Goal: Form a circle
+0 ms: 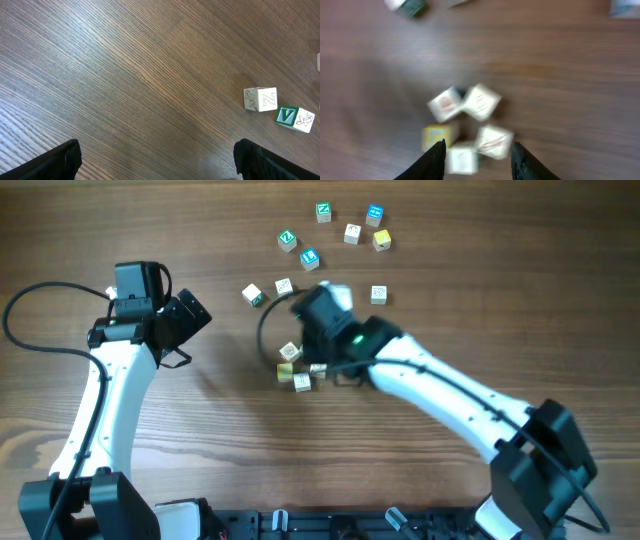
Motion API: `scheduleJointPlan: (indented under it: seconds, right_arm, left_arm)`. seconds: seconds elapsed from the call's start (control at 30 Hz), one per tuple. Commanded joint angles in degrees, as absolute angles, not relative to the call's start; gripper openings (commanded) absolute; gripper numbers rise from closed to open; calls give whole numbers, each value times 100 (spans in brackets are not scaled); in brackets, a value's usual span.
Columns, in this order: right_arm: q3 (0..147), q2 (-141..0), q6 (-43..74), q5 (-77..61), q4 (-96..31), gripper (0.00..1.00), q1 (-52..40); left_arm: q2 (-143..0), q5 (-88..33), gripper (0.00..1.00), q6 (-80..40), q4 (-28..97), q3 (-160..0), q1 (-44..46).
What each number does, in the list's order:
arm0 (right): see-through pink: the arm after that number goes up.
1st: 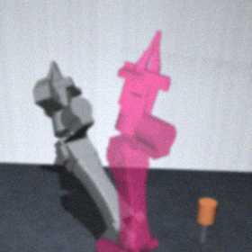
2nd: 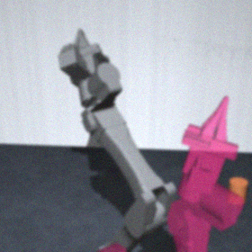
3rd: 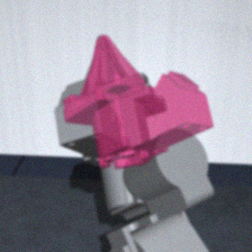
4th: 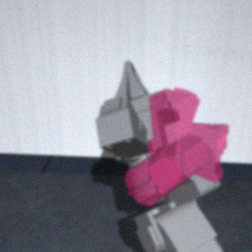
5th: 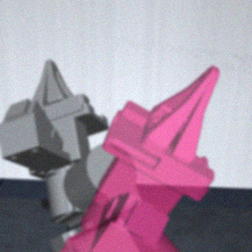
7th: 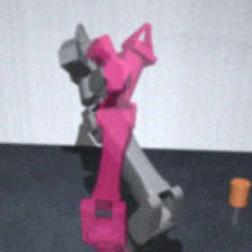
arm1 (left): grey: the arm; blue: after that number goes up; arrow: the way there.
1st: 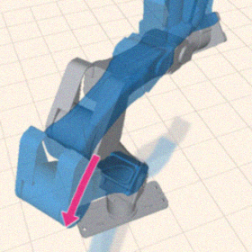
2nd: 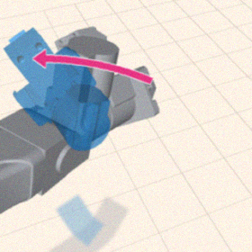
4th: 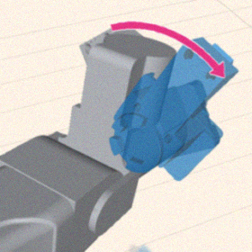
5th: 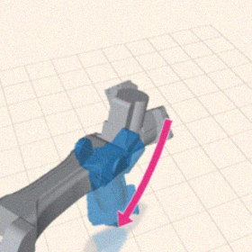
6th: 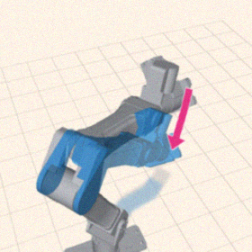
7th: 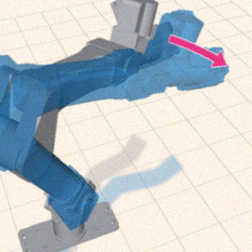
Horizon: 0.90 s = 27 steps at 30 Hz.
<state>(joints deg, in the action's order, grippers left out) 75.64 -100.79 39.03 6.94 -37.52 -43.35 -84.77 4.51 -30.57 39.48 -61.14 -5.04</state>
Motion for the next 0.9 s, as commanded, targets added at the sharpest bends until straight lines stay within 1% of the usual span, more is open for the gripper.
scheduleJointPlan:
  seconds: [0.0, 0.2, 0.23, 0.27, 0.3, 0.33, 0.37, 0.87]
  right_arm:
    - [7627, -10051, 3708, 923, -4062, 44, -3758]
    - [7627, -10106, 3135, 943, -4311, 43, -2823]
    - [7627, -10106, 3124, 941, -4318, 48, -2611]
    - [7627, -10106, 3116, 939, -4322, 54, -2453]
    - [7627, -10106, 3103, 939, -4340, 67, -2349]
    - [7627, -10106, 3105, 937, -4383, 90, -2235]
    - [7627, -10106, 3105, 943, -4394, 100, -2112]
    - [7627, -10106, 3168, 902, -4248, 100, -2056]
  left_arm:
    - [-8442, 480, 100, -3050, 3944, -6184, -515]
    - [-8442, 480, 100, -3050, 3944, -6184, -515]
    - [-8442, 480, 100, -3050, 3944, -6184, -515]
    - [-8442, 480, 100, -3050, 3946, -6184, -515]
    - [-8442, 480, 100, -3050, 3944, -6184, -515]
    - [-8442, 480, 100, -3050, 3944, -6184, -515]
    - [-8442, 480, 100, -3050, 3946, -6184, -515]
    - [-8442, 480, 100, -3048, 3944, -6184, -515]
